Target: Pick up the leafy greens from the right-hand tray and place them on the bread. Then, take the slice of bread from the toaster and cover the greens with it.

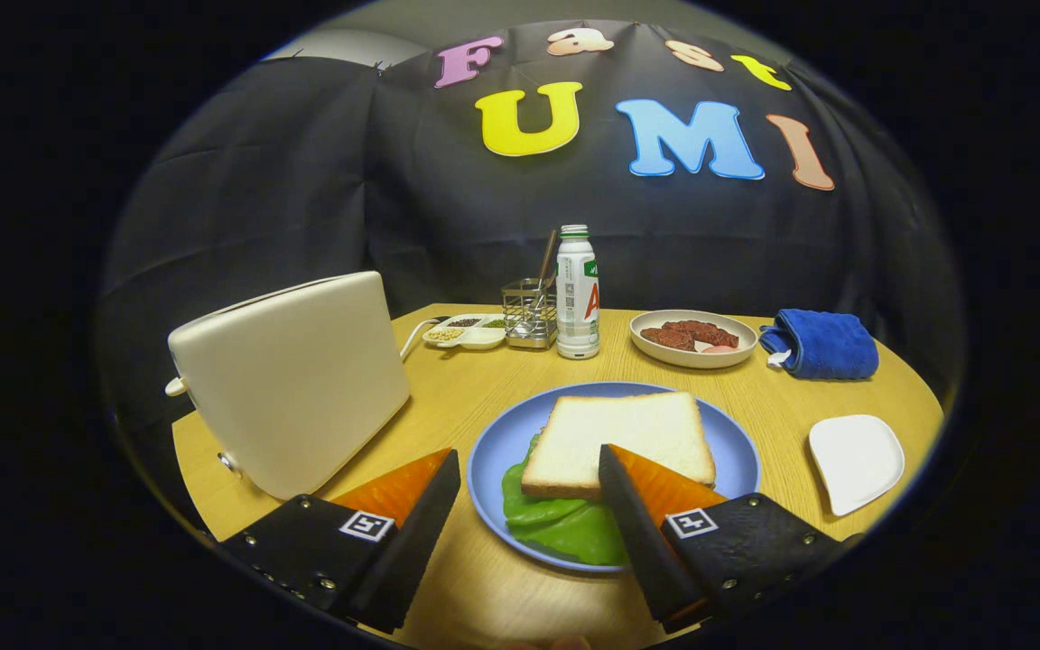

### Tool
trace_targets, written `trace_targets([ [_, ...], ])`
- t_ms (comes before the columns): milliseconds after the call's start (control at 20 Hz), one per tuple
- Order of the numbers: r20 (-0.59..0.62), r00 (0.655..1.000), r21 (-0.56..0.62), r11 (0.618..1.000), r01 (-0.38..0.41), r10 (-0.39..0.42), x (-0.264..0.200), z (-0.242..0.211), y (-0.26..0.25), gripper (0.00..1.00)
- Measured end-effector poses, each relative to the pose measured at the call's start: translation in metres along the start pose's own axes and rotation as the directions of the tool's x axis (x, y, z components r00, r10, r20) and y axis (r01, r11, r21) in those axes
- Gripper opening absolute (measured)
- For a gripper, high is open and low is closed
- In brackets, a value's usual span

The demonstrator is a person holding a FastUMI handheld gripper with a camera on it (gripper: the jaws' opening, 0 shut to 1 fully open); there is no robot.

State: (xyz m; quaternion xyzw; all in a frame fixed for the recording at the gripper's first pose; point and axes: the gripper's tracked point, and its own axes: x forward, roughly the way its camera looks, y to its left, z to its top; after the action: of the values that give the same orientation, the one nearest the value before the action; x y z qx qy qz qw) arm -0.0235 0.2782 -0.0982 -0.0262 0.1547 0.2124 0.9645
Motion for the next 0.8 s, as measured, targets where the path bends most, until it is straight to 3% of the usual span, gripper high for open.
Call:
trace_targets([
  [550,0.031,0.999,0.044,0.999,-0.032,0.030,-0.005,0.005,0.000,0.94],
  [800,0.098,0.995,0.024,0.999,-0.032,0.029,-0.014,0.030,-0.011,0.94],
])
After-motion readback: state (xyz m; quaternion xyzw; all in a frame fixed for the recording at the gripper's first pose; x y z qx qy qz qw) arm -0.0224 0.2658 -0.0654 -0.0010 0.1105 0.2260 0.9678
